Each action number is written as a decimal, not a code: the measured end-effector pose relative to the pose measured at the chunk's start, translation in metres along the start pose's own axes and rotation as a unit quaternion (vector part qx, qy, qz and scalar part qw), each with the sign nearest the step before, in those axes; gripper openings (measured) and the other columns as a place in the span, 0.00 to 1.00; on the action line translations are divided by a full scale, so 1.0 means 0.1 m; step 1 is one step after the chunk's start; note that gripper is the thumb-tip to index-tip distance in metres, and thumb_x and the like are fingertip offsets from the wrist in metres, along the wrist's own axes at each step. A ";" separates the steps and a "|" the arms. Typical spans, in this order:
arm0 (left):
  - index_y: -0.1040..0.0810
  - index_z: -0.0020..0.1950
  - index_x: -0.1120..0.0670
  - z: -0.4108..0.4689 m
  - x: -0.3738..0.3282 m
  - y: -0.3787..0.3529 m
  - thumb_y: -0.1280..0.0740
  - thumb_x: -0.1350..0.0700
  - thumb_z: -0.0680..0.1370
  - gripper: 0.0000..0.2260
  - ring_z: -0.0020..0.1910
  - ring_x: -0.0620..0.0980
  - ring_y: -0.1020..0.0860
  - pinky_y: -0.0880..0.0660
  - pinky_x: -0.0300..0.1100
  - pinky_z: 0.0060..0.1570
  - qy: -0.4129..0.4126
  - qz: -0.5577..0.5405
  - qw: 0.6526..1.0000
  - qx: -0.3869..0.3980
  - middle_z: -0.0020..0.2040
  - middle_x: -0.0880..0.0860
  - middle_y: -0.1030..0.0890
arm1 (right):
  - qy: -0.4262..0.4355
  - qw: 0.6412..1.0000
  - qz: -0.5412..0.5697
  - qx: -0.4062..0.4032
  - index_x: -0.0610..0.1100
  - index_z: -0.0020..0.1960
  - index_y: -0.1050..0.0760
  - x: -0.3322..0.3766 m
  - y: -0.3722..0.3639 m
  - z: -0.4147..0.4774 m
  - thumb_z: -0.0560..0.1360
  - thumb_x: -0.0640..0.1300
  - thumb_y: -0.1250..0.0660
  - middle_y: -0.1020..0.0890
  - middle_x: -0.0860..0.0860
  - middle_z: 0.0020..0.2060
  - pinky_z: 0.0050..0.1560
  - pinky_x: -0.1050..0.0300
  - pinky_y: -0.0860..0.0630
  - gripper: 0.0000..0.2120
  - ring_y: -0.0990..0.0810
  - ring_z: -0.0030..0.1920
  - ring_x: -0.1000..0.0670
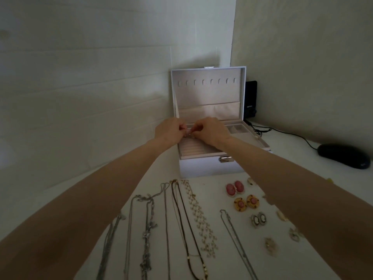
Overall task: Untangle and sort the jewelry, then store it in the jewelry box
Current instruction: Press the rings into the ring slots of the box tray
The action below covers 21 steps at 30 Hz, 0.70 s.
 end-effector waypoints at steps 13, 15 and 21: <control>0.20 0.52 0.55 -0.05 -0.07 -0.06 0.38 0.55 0.79 0.09 0.53 0.58 0.22 0.29 0.45 0.44 -0.088 0.172 0.981 -0.007 0.53 0.56 0.20 | 0.025 0.993 -0.116 0.000 0.44 0.49 0.18 0.01 -0.14 0.04 0.74 0.48 0.36 0.17 0.44 0.45 0.43 0.55 0.27 0.11 0.20 0.47 0.42; 0.20 0.53 0.56 -0.08 -0.11 -0.08 0.40 0.55 0.79 0.10 0.52 0.57 0.22 0.33 0.43 0.40 -0.127 0.226 0.966 -0.003 0.52 0.56 0.20 | 0.030 0.991 -0.134 0.008 0.42 0.48 0.18 0.01 -0.16 0.04 0.74 0.47 0.37 0.18 0.43 0.45 0.41 0.56 0.29 0.12 0.20 0.47 0.41; 0.23 0.57 0.56 -0.33 -0.22 0.06 0.40 0.52 0.80 0.12 0.53 0.54 0.26 0.38 0.41 0.40 -0.163 0.230 0.957 -0.065 0.56 0.55 0.25 | 0.063 0.987 -0.149 0.011 0.47 0.58 0.20 0.05 -0.06 -0.13 0.77 0.47 0.40 0.20 0.45 0.48 0.47 0.53 0.28 0.14 0.21 0.50 0.44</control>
Point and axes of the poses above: each hand's wrist, its own z-axis towards the middle knuckle, its own y-axis out of the back of the hand, x = y × z, the point moved 2 cm from there along z, towards the middle knuckle
